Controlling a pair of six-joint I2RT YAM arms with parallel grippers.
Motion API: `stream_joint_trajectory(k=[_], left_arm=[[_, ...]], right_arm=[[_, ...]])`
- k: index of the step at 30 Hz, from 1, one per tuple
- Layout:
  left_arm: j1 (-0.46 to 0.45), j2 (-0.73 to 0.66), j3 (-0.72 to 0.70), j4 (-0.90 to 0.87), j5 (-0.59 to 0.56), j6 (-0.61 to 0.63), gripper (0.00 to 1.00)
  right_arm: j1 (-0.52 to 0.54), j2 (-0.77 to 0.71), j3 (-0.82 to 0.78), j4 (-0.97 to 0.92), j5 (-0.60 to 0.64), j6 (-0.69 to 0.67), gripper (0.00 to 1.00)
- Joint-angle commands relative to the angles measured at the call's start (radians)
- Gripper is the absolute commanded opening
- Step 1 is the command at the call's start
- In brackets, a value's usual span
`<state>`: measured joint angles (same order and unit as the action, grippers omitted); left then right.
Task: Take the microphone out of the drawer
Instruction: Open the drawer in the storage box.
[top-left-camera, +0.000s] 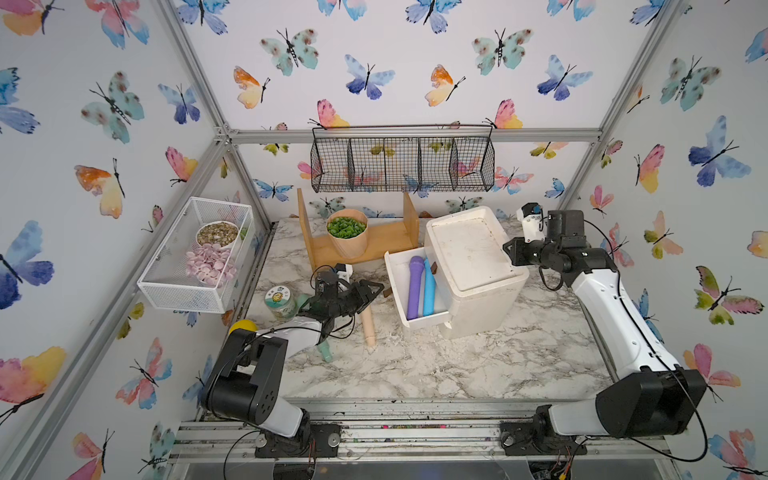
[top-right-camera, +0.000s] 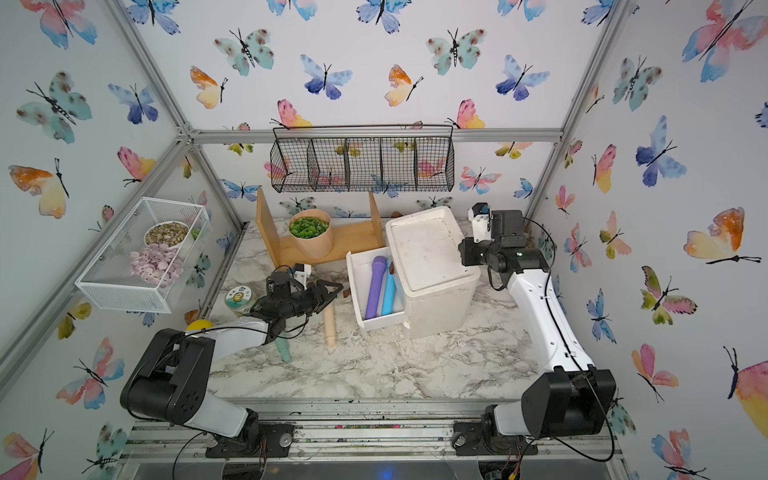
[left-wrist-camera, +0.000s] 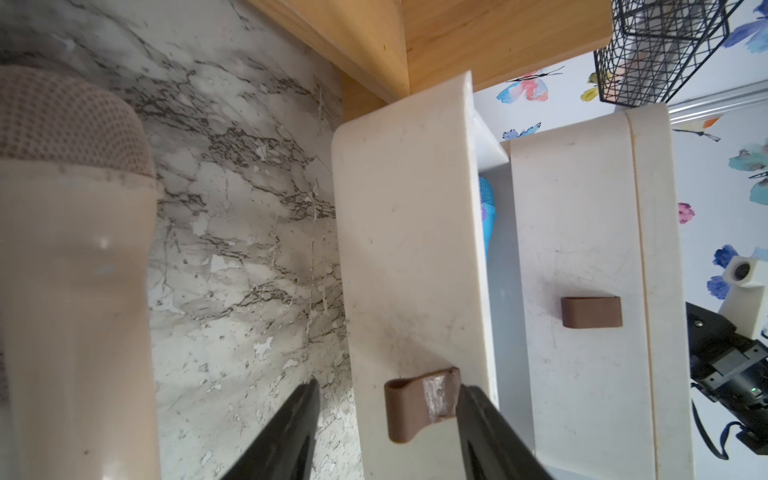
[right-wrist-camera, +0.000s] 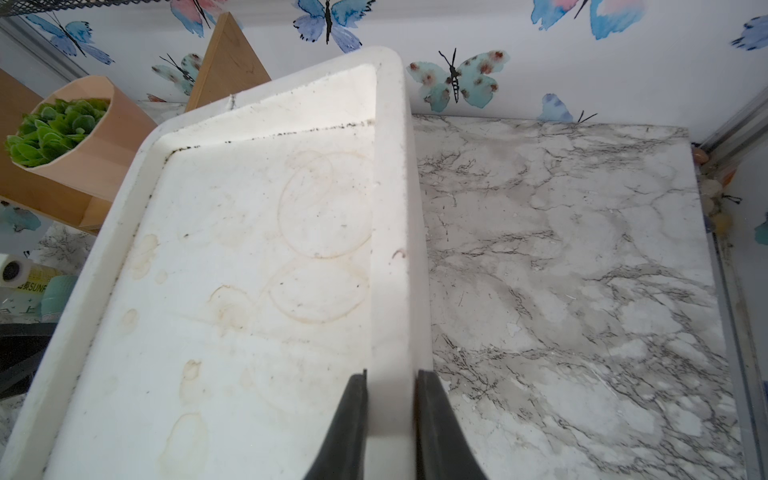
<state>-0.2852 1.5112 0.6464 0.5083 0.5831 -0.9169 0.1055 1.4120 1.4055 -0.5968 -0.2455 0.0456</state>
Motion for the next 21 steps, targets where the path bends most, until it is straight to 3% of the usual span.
stream_joint_trajectory(k=[1, 13, 21], left_arm=[[0.001, -0.022, 0.043, -0.102, -0.038, 0.063, 0.62], [0.001, -0.076, 0.218, -0.499, -0.212, 0.277, 0.65], [0.000, -0.087, 0.336, -0.666, -0.307, 0.309, 0.64]], right_arm=[[0.003, 0.009, 0.029, 0.053, -0.087, 0.097, 0.07], [0.004, -0.002, 0.016, 0.078, -0.110, 0.110, 0.08], [0.003, -0.010, -0.043, 0.108, -0.121, 0.111, 0.09]])
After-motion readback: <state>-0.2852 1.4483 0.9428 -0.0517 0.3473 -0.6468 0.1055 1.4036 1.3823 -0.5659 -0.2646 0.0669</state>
